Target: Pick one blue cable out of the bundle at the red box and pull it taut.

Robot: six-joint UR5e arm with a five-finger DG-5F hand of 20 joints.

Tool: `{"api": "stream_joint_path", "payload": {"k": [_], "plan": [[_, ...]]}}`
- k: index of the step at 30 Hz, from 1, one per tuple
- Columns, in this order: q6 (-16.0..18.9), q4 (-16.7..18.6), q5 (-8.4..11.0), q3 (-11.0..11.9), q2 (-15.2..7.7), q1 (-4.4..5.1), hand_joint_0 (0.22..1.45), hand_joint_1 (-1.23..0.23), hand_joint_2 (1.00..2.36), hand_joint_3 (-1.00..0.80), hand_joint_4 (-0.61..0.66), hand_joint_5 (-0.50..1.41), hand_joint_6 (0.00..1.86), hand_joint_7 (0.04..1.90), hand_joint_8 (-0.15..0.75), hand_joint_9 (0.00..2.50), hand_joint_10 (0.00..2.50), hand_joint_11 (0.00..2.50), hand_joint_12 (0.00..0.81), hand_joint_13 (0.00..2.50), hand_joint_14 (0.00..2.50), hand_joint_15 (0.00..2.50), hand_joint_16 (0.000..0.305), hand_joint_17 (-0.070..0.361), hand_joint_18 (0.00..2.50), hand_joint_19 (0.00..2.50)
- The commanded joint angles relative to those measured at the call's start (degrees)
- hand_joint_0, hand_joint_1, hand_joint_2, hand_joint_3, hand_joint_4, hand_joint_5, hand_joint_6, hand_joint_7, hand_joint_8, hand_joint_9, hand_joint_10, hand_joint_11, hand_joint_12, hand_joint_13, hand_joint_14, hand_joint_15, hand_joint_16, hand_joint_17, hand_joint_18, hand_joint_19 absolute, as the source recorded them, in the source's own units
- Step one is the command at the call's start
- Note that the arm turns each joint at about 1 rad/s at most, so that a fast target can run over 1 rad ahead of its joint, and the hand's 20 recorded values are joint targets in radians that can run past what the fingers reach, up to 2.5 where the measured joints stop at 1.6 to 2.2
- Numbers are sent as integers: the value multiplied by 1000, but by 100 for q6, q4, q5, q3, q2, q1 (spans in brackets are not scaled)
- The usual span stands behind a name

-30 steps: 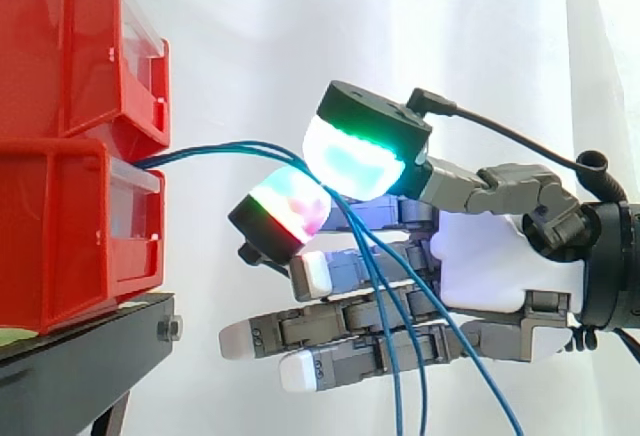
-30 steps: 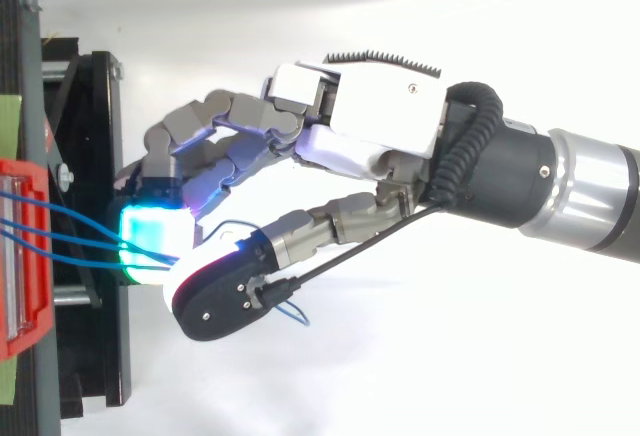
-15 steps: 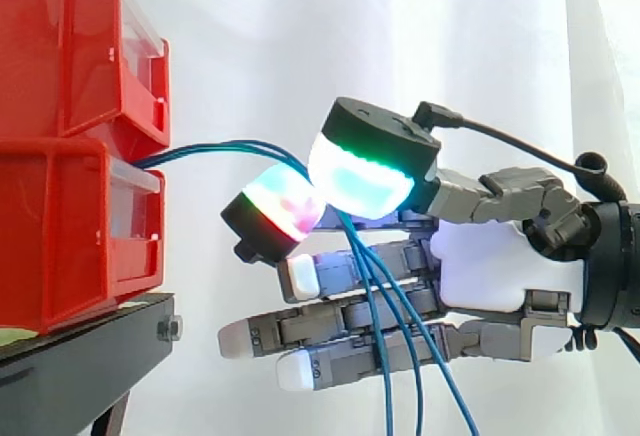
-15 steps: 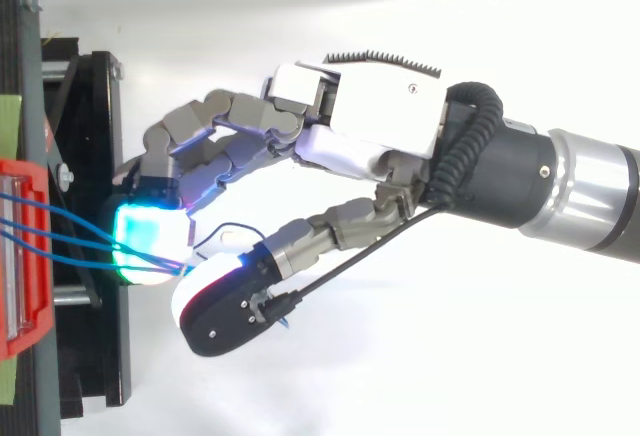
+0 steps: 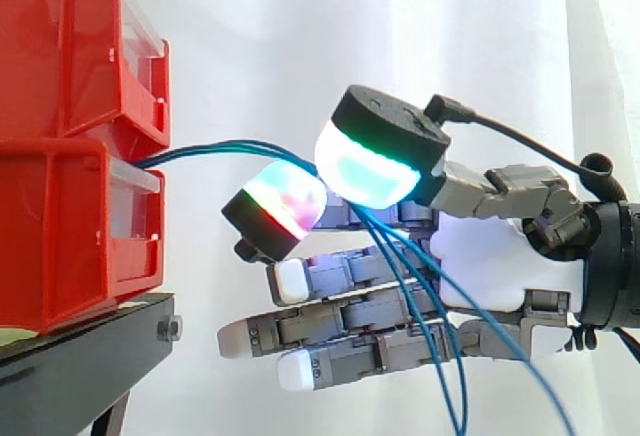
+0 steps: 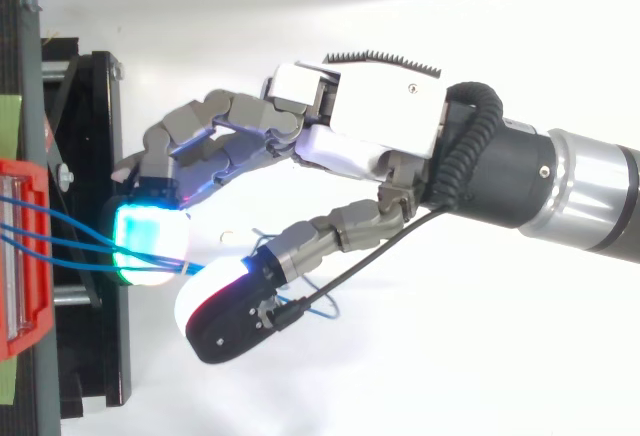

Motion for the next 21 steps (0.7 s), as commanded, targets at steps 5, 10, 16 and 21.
{"api": "stream_joint_path", "payload": {"k": [5,10,16,21], "plan": [[0,-8,0,6,0,-1,513,-750,1000,-500,119,-196,854,979,284,861,15,957,329,407,8,224,46,103,555,366],[0,1,0,-3,0,-1,535,-748,1000,-500,110,-190,850,985,286,922,15,1038,320,436,9,241,44,100,563,377],[0,-8,0,-3,0,-1,644,-784,1004,-457,76,-181,863,1025,269,978,15,1102,306,476,9,250,42,93,586,393],[0,1,-9,-3,0,-1,665,-803,1011,-343,41,-179,879,1032,269,1000,15,1136,307,513,10,271,42,94,615,383]]}}
